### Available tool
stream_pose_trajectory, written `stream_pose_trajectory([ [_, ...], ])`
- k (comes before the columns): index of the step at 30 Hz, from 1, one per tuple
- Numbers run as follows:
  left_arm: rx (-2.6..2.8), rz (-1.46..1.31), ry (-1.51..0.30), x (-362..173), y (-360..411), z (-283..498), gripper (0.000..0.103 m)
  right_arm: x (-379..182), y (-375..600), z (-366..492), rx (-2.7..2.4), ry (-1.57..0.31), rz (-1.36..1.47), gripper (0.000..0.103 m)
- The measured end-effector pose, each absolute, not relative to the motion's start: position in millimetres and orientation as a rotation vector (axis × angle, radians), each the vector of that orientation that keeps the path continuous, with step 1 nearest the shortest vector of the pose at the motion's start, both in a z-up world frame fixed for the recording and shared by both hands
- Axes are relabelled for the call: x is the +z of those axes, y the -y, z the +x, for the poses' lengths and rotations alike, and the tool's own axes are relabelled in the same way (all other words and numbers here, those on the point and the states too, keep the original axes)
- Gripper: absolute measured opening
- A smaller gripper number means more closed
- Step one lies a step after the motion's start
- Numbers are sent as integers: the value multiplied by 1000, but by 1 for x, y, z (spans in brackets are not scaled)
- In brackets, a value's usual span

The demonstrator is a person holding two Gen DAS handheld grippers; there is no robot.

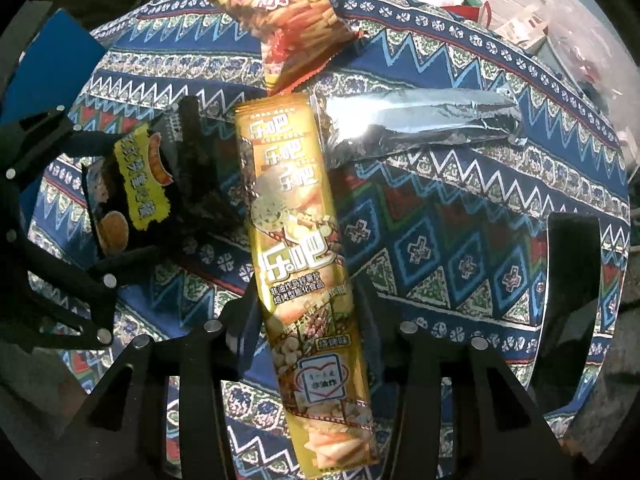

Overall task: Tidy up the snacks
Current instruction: 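Grasp another yellow snack bar with the right gripper while the left holds the black bag, then carry the black bag and yellow bar over the box with both grippers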

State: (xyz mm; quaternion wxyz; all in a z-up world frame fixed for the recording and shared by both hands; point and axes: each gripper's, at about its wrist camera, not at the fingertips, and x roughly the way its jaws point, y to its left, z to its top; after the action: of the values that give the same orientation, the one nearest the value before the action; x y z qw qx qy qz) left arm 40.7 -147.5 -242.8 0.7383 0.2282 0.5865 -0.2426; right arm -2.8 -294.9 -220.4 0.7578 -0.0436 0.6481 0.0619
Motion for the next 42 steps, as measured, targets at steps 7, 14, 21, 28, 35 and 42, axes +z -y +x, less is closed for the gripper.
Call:
stream_pose_trajectory([
  [7,-540,444,-1270,-238,134,40,59,-227,285,-18,133,-1379,-112,31],
  [14,-490,451,-1261,-229,122,29,59,-215,276,-22,146,-1366,-121,28],
  [21,-437,435,-1241,-205,102,16,59,-195,269,-25,146,-1347,-116,28],
  [28,-395,412,-1206,-177,84,8,59,-169,258,-28,145,-1315,-118,28],
  [35,-362,375,-1126,-139,69,0,59,-138,243,-24,155,-1266,-113,28],
  [42,-335,357,-1044,-109,54,-9,59,-109,225,-22,189,-1209,-102,28],
])
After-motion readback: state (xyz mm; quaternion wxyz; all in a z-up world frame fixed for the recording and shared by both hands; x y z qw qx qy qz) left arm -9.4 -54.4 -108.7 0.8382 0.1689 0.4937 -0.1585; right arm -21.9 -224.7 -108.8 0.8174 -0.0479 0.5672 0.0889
